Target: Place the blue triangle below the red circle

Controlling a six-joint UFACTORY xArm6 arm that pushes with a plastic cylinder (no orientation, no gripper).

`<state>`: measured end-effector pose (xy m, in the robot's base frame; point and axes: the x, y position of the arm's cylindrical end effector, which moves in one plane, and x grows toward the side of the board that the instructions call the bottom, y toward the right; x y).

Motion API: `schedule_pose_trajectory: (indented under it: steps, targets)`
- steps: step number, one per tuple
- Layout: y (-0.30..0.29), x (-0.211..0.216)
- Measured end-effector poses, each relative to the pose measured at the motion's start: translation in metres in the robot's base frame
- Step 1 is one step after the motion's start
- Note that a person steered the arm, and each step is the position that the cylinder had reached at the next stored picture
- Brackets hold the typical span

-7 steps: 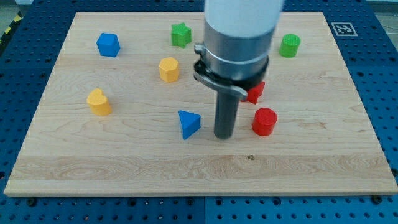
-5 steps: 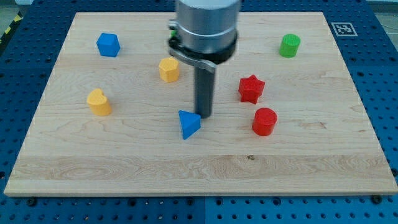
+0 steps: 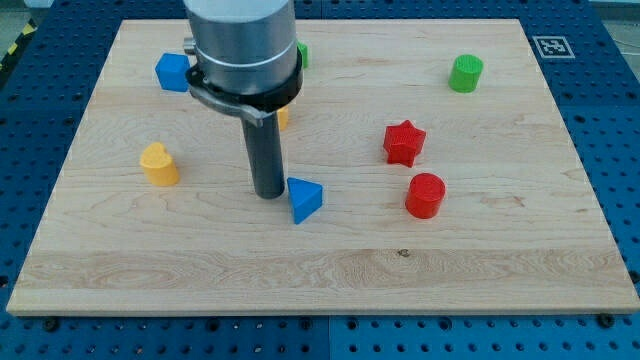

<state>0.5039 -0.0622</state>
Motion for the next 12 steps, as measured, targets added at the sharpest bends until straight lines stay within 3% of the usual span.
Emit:
schedule_pose_trajectory:
  steps: [1,4,6,8,12]
  targets:
    - [-0.009,0.017]
    - [0.016,0.015]
    - [0.001,0.004]
    - [0.04,0.008]
    - [0.062,0.016]
